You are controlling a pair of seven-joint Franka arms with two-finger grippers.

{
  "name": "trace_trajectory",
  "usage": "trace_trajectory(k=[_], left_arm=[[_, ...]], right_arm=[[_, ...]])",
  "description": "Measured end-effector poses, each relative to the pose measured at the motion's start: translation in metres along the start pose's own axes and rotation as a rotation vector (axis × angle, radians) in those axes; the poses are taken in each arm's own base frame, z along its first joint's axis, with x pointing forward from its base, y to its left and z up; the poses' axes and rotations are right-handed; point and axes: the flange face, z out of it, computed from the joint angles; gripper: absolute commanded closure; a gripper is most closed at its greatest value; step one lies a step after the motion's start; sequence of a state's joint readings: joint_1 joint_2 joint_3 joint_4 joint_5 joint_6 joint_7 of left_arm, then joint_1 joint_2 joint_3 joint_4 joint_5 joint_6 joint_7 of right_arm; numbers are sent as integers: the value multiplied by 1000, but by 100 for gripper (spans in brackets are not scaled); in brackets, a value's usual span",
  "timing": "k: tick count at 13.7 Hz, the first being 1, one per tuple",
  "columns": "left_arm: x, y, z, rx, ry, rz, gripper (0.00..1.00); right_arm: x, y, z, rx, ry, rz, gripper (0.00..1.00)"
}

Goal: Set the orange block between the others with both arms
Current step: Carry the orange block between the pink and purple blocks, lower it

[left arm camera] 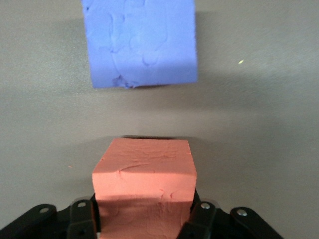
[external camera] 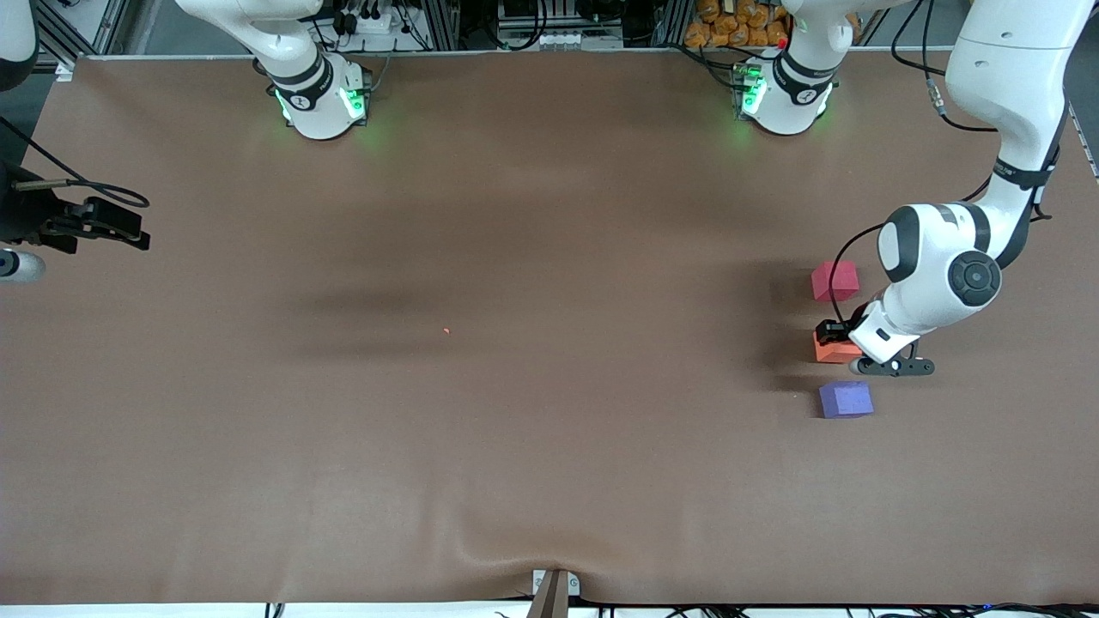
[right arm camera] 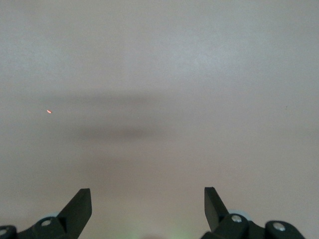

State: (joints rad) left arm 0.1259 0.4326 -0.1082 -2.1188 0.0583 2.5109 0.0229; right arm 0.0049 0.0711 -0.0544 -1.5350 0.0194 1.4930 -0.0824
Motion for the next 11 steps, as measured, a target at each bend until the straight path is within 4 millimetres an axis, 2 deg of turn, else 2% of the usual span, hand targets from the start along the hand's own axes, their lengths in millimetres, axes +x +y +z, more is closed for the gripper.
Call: trace_trajectory(k=[5,7,8,9,11], left_arm=[[-2,-6,5,4,-6,-3,87],[-2,-6,6,4,-9,-3,81],[-2,-6,6,4,-9,-3,60],[-2,-6,7,4,-9,-3,1],[-2,-5,7,4,-9,-1,0]], right_arm=[[0,0,2,1,-4,-1,0],[0,0,2,1,-4,-1,0],[0,0,2,1,-4,-1,0],[0,0,2,1,-4,-1,0],[0,-1,2,2,-4,-1,0]])
